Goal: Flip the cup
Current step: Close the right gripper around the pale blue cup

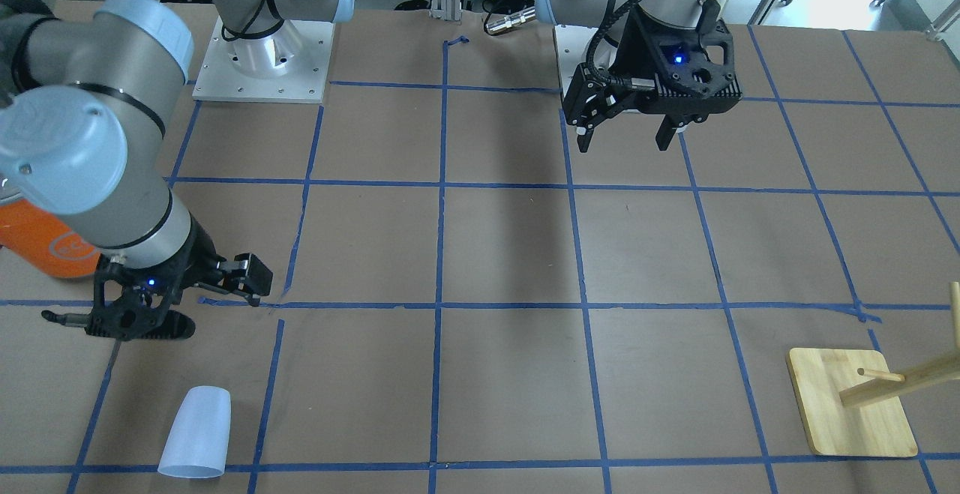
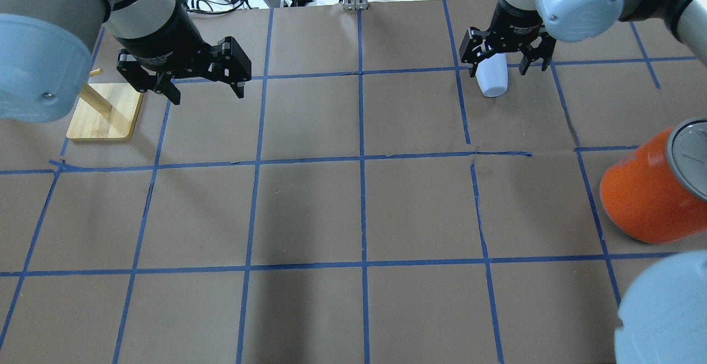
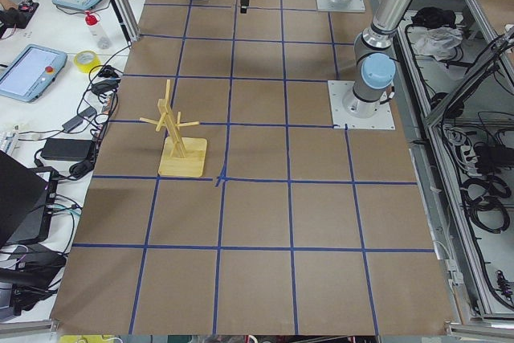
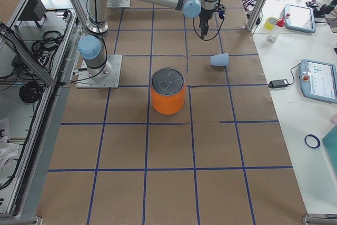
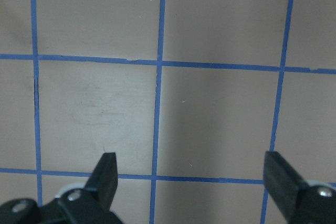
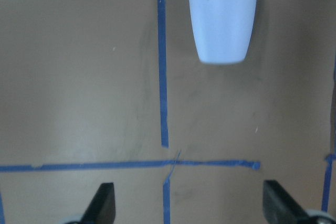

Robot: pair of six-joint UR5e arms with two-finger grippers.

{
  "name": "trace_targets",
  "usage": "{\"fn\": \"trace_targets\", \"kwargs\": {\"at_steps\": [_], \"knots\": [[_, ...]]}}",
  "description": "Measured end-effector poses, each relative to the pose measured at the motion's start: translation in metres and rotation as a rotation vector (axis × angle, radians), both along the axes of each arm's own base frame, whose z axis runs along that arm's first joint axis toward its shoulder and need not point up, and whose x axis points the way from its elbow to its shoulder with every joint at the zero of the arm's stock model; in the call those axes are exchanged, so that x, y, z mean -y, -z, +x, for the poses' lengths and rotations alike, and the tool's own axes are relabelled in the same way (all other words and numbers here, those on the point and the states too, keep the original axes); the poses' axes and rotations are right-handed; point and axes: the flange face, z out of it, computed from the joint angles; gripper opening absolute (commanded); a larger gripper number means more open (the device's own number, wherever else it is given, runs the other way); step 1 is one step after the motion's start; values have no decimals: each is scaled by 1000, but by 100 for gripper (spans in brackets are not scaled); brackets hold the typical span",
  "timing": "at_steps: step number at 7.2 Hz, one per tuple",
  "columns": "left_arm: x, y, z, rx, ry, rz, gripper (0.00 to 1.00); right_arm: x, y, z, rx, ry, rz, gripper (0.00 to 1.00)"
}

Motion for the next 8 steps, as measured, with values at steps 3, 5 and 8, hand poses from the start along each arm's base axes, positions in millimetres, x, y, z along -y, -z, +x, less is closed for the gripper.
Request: {"fn": "trace_targets", "kwargs": {"at_steps": [3,5,8], "knots": [[0,0,0,0,0,1,100,50,79,-42,-7,39,-68,100],[0,0,0,0,0,1,100,72,115,-49,-2,52,-119,100],[0,0,0,0,0,1,100,90,150,-52,-9,75,-184,100]]}}
